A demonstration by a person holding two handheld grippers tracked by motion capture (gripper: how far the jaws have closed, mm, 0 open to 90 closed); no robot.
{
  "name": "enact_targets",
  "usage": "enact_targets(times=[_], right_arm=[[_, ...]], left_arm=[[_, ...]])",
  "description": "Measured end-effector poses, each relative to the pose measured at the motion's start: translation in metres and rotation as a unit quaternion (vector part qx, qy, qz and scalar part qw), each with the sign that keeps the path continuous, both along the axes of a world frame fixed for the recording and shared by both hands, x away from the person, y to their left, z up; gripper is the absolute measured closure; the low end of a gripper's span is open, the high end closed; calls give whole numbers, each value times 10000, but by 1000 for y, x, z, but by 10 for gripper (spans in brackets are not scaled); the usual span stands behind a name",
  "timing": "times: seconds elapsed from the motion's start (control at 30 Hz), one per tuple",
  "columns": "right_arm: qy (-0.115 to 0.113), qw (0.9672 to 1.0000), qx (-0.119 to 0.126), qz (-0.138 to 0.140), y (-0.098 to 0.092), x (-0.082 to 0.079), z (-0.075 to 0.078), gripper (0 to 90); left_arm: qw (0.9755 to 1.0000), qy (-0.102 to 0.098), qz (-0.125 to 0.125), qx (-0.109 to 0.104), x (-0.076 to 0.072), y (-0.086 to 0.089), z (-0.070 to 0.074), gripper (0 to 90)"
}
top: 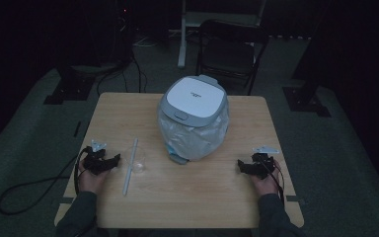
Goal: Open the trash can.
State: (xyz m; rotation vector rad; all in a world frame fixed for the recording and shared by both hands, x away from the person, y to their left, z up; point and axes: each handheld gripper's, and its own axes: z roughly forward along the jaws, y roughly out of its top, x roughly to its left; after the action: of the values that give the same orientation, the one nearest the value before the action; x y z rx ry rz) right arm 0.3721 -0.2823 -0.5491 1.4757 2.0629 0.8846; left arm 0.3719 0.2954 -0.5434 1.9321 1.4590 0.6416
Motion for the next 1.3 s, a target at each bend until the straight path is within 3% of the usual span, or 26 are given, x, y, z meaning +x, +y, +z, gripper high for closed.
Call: enact_targets(times=[0.37,0.43,0.53,0.9,0.93,0.97,1.0,1.07,1.1,1.17,1.3], right_arm=[[-16,10000,1,61,1,-3,0,148],[-15,10000,8,93,2,-4,1,214],[-17,9997,0,242,7,-8,5,388],[-56,9994,19,352,9,-9,4,386],[-63,9993,24,357,9,-9,4,383],[-82,9993,30,372,8,-8,3,376],[-100,9992,38,381,8,-8,3,373],[-148,9991,68,392,8,-8,2,353],[-148,9991,68,392,8,-8,2,353],[-163,9989,71,424,8,-8,1,344],[-166,9987,62,476,7,-7,1,333]], left_arm=[[10000,3,-10,5,0,0,0,322],[10000,5,-11,6,0,0,0,321],[10000,4,-10,5,0,0,0,321],[9999,80,-107,27,0,0,1,335],[9999,92,-118,51,-1,0,4,335],[9999,86,-141,50,-1,1,7,412],[9999,53,-146,-2,-2,2,10,425],[9995,11,-207,-221,-5,5,17,469],[9995,11,-207,-221,-5,5,17,484],[9981,-62,-429,-438,-10,4,29,524],[9966,-201,-668,-428,-13,-3,48,544]])
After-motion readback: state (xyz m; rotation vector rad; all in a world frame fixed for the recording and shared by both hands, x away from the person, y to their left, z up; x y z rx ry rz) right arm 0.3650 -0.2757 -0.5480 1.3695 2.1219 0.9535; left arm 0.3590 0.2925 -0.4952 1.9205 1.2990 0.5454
